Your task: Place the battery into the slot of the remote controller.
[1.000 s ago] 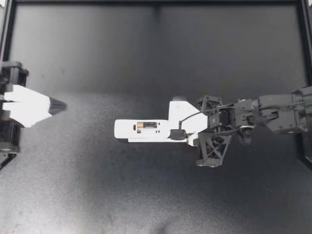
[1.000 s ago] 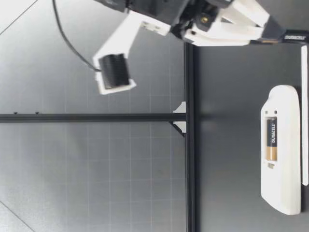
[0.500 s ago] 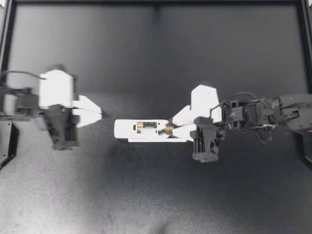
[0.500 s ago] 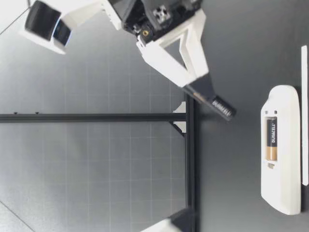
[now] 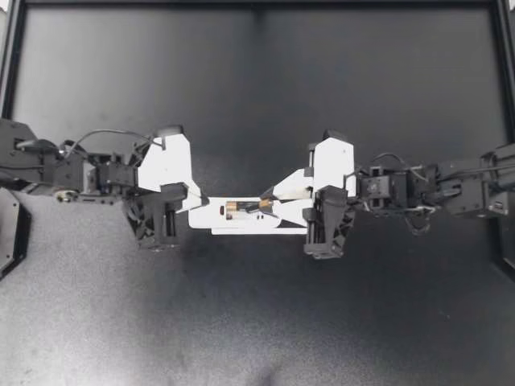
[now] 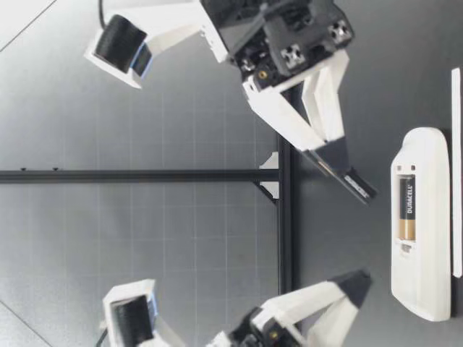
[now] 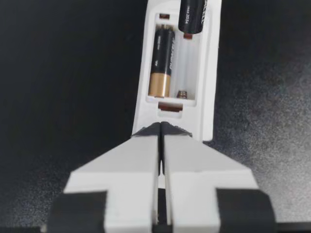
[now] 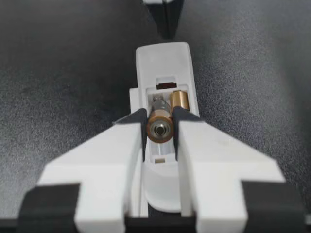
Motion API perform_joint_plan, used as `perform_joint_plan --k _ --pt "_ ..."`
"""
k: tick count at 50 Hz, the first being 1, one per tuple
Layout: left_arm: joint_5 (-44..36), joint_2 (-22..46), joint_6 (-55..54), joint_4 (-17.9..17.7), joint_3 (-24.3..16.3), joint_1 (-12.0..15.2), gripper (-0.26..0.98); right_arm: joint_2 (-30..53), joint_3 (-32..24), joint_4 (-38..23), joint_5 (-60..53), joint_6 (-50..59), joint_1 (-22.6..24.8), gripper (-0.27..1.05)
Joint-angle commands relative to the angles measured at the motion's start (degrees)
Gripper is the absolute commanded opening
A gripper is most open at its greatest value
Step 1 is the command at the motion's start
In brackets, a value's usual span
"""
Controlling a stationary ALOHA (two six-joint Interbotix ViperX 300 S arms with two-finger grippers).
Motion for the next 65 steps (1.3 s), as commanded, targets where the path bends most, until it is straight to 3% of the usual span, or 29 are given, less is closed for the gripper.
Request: perform_joint_plan --k 1,30,65 --pt "-0.3 -0.1 -0.2 -0.1 -0.9 0.2 -0.18 0.0 -1.7 0.0 -1.1 0.0 -0.4 -0.05" --pt "-1.9 4.7 -0.6 -0.4 0.0 -1.2 -0.18 4.7 -5.3 0.0 0.7 0.2 -0.4 -0.05" --pt "-1.9 3.6 -0.7 -0.4 0.7 -1.2 -0.18 6.8 -7.6 -0.2 7.6 0.1 0.3 -0.05"
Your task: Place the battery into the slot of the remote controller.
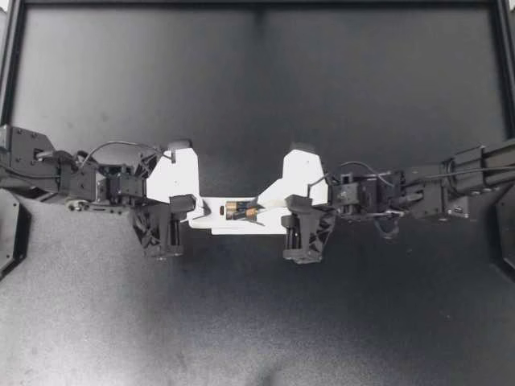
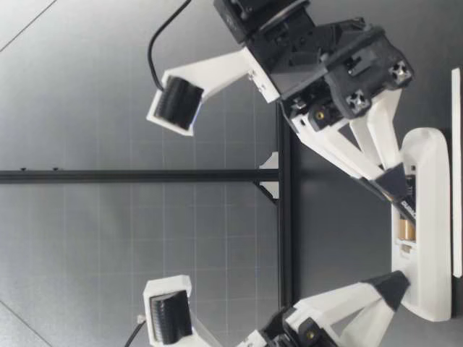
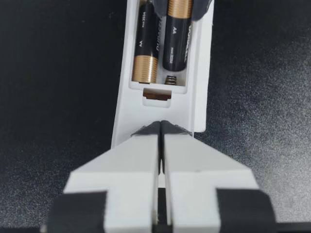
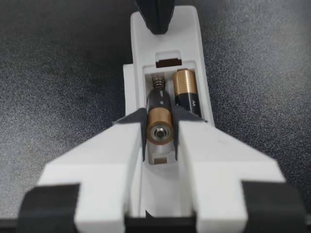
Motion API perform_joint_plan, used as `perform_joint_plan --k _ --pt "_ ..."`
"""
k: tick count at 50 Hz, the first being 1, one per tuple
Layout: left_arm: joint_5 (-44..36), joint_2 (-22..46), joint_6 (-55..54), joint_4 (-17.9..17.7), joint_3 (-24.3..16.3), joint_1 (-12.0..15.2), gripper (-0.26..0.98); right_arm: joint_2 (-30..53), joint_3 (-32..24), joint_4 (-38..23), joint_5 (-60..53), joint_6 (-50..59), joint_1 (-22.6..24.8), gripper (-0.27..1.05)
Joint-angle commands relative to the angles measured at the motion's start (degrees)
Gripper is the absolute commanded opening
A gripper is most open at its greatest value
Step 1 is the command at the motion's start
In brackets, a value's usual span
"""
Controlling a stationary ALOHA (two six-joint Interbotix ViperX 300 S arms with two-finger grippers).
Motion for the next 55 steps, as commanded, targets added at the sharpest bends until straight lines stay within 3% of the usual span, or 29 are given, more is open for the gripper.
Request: perform_joint_plan --k 1,16,31,39,47,55 --pt "0.3 -0.5 -0.1 -0.1 0.0 0.0 -0.18 -0.7 -1.4 -0.1 1.4 0.0 0.0 -0.05" --pt "0.3 -0.6 0.0 -0.1 0.0 0.0 -0.18 -1.6 -2.7 -0.1 6.4 -0.2 0.0 0.00" --pt "0.3 -0.6 0.0 -0.1 -0.1 0.0 -0.18 -2.2 -5.0 -0.1 10.1 -0.1 0.4 0.37" --pt "0.3 -0.7 0.0 -0.1 0.1 0.0 -0.18 -3.1 -5.6 0.5 10.2 1.0 0.7 0.40" --pt "0.3 -1.1 -0.1 -0.1 0.2 0.0 -0.18 -6.3 -4.1 4.7 8.8 8.7 0.7 0.40" --pt "0.3 -1.2 -0.1 -0.1 0.2 0.0 -0.18 -10.7 -1.3 7.0 6.9 23.4 0.7 0.38"
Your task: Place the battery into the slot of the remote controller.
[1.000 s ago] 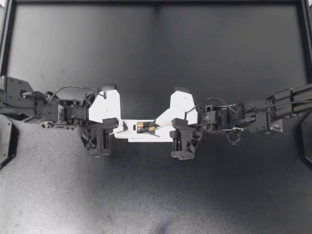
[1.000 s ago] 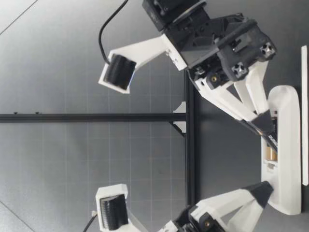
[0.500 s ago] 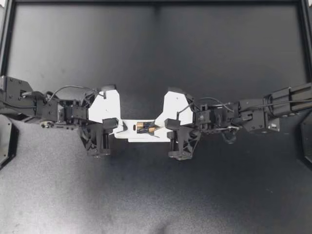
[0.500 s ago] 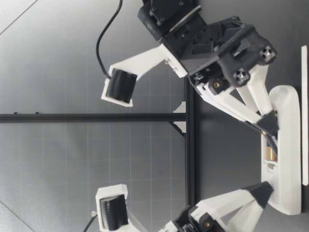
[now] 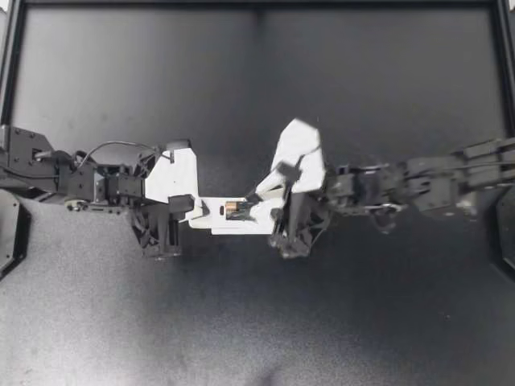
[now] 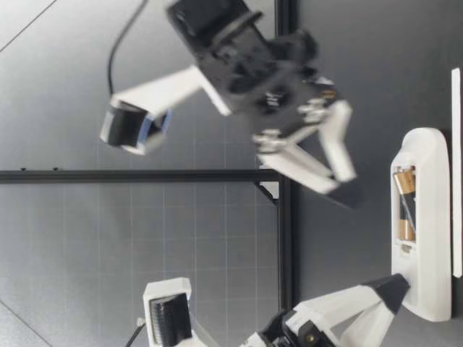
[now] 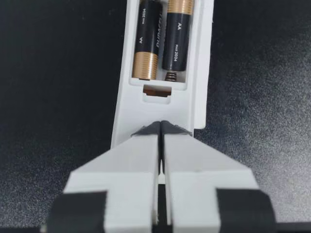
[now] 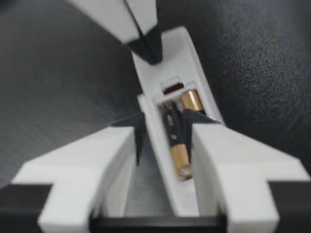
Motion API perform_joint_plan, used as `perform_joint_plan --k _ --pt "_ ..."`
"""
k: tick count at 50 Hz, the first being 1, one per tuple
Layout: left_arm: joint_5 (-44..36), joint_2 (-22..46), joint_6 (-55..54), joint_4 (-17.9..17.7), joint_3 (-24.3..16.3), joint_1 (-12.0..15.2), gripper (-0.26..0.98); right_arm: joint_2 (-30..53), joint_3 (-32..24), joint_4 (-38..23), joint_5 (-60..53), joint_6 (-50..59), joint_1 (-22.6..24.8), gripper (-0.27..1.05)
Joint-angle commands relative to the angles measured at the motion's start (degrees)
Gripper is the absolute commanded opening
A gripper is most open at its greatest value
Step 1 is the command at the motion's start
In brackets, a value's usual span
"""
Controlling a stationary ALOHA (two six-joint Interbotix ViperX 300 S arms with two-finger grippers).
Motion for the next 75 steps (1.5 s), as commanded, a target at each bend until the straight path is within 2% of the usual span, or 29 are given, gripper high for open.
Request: perform_joint_plan --k 1,11,21,36,75 --pt "0.2 -0.9 -0.1 -0.1 -0.2 0.0 -0.18 -4.3 0.8 0.7 -1.1 8.1 0.2 0.37" --pt "0.2 -1.1 -0.1 -0.1 -0.2 0.0 -0.18 -6.6 3.3 0.4 -0.8 28.0 0.3 0.23" --pt "0.2 -1.1 -0.1 -0.1 -0.4 0.0 -0.18 -5.7 3.3 0.3 4.0 39.3 0.2 0.07" --pt "0.2 -0.8 -0.2 -0.6 -0.4 0.0 -0.18 -3.3 2.1 0.6 6.7 41.1 0.2 -0.10" --pt "0.2 -0.6 -0.2 -1.4 -0.1 0.0 -0.18 2.3 -1.8 1.3 8.0 41.0 0.1 -0.11"
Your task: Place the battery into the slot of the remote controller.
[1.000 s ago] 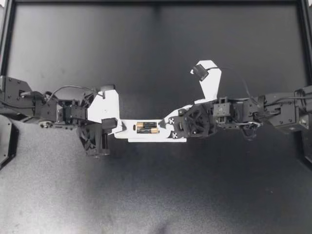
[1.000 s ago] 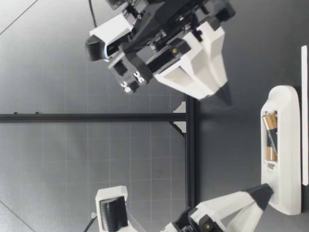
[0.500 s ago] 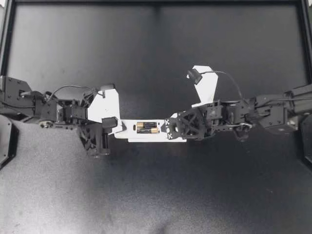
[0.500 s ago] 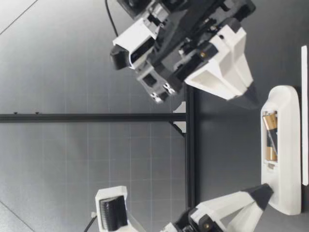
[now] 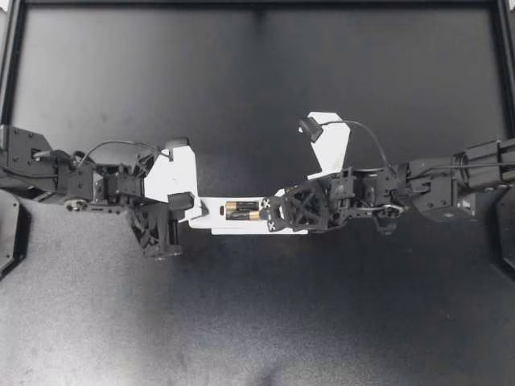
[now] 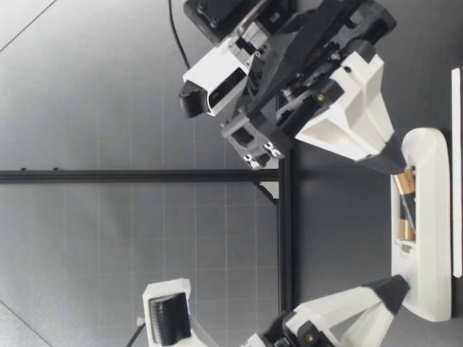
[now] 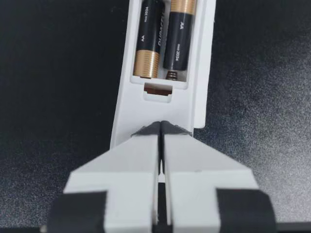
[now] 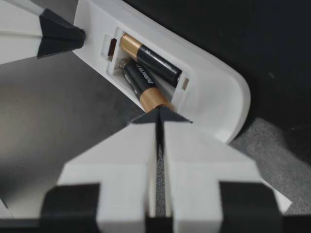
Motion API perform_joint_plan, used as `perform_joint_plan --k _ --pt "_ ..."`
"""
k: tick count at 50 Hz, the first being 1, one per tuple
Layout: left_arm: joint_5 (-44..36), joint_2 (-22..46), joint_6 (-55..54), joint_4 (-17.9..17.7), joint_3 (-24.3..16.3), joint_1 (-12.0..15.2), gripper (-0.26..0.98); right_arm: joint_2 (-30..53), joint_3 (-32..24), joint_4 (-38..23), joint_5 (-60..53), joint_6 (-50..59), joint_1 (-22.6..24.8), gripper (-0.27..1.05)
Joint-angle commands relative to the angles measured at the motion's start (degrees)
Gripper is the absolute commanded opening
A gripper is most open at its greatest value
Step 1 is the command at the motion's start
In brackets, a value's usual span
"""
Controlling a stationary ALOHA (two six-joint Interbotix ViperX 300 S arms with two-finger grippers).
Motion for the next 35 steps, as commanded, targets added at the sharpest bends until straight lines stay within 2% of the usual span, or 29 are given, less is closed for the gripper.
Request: perform_joint_plan --k 1,16,35 --pt "0.2 -0.5 -0.1 0.0 -0.2 0.1 -0.18 -0.3 -1.4 0.0 -0.1 -0.2 0.0 -0.11" --pt "0.2 -0.5 -0.1 0.0 -0.1 0.1 -0.18 1.3 -3.2 -1.1 1.1 -0.5 0.1 -0.11" --pt "0.2 -0.5 -0.1 0.0 -0.6 0.1 -0.18 -2.5 -0.8 -3.2 6.1 -1.1 -0.4 -0.11"
